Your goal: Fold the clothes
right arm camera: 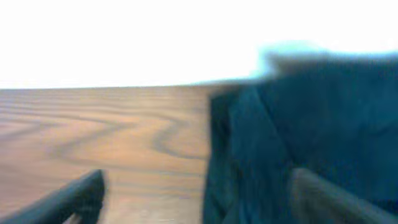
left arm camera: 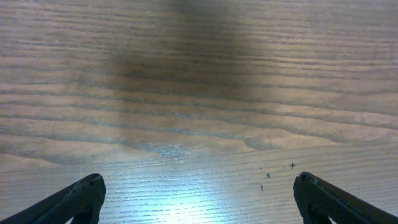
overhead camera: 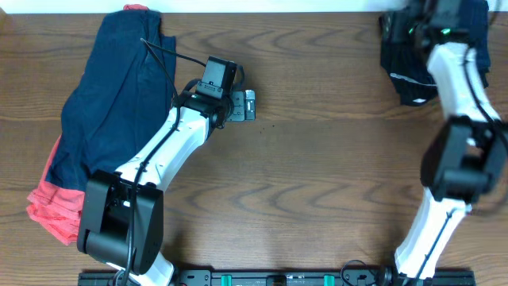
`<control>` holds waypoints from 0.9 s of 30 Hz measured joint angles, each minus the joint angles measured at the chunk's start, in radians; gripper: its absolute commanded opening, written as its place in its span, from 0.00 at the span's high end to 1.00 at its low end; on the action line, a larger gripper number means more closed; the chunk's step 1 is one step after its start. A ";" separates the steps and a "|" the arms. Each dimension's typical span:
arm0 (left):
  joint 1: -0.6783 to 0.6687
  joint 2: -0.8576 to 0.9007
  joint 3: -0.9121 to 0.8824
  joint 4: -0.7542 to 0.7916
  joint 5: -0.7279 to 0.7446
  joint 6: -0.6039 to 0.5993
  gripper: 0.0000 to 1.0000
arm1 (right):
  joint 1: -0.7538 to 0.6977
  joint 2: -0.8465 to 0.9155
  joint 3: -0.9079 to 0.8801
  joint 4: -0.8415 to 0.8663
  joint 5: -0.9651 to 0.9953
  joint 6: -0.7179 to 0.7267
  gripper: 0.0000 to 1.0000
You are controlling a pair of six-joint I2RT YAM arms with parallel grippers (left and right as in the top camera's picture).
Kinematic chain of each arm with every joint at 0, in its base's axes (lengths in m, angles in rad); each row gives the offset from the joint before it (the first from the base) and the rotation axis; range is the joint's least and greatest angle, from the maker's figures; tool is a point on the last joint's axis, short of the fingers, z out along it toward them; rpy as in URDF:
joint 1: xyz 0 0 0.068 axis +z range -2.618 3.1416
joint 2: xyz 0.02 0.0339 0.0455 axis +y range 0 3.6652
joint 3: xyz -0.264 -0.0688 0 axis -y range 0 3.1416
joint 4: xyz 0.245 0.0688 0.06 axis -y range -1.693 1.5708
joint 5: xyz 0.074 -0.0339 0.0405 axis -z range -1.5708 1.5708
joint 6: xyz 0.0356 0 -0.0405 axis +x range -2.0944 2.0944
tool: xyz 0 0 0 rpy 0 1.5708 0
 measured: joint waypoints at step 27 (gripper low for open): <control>0.000 0.000 0.000 -0.001 0.000 0.000 0.02 | 0.032 -0.310 0.014 -0.267 -0.167 -0.002 0.01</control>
